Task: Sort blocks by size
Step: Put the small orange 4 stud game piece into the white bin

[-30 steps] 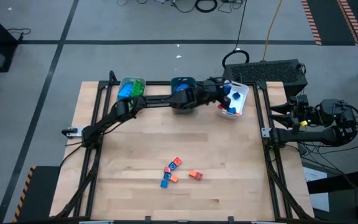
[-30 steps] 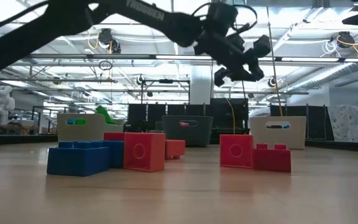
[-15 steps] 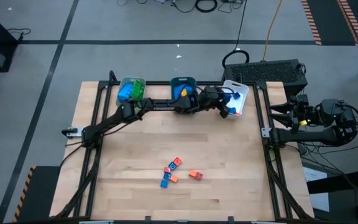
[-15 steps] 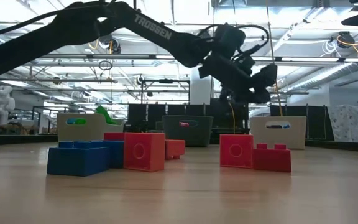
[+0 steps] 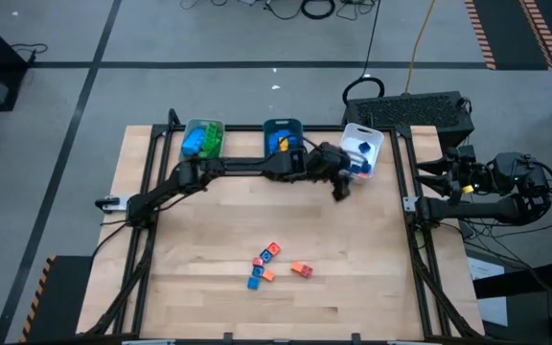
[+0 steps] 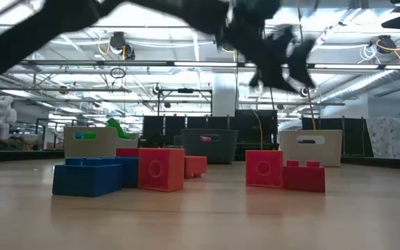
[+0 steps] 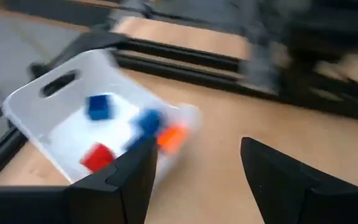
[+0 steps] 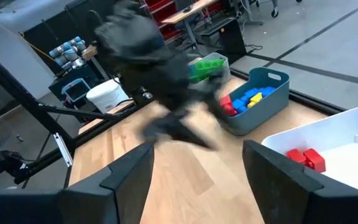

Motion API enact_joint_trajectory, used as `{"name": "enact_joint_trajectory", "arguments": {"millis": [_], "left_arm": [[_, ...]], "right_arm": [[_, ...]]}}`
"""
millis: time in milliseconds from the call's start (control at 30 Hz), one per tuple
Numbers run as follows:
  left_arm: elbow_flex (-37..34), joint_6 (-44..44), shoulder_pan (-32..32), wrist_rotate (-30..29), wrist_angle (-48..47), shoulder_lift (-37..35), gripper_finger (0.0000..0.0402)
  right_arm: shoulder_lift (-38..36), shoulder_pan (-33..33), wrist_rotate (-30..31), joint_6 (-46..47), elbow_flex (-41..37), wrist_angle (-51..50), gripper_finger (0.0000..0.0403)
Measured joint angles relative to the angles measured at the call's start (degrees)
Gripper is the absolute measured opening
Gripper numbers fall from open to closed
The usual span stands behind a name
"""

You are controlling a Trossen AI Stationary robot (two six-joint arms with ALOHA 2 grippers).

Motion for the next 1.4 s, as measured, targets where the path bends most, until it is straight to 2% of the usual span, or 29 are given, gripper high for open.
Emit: {"name": "enact_joint_trajectory", "arguments": {"millis": [167, 367, 567, 767, 1000, 1200, 1400], "left_arm": [[0.2, 5.4, -6.9, 1.6, -17.5, -5.1, 0.0234], [-0.7, -0.5, -15.3, 1.9, -33.8, -5.6, 0.0234], [-6.8, 3.2, -23.4, 1.8, -33.5, -5.4, 0.0234], [-11.7, 3.2, -26.5, 2.1, -30.2, -5.5, 0.0235], [-17.3, 3.3, -25.4, 1.7, -23.9, -5.5, 0.0235], [-22.2, 1.7, -24.2, 6.0, -21.9, -5.6, 0.0235], [-24.0, 2.1, -24.1, 6.4, -19.9, -5.7, 0.0220]], "right_arm": [[0.0, 0.0, -0.1, -0.3, 0.0, 0.0, 0.0238], [0.0, 0.0, -0.2, -0.7, 0.0, 0.0, 0.0238], [0.0, 0.0, -0.2, -1.6, 0.0, 0.0, 0.0238], [0.0, 0.0, -0.2, -1.6, 0.0, 0.0, 0.0238], [0.0, 0.0, -0.2, -1.6, 0.0, 0.0, 0.0238], [0.0, 0.0, -0.2, -1.6, 0.0, 0.0, 0.0238], [0.0, 0.0, -0.2, -1.6, 0.0, 0.0, 0.0238]]}}
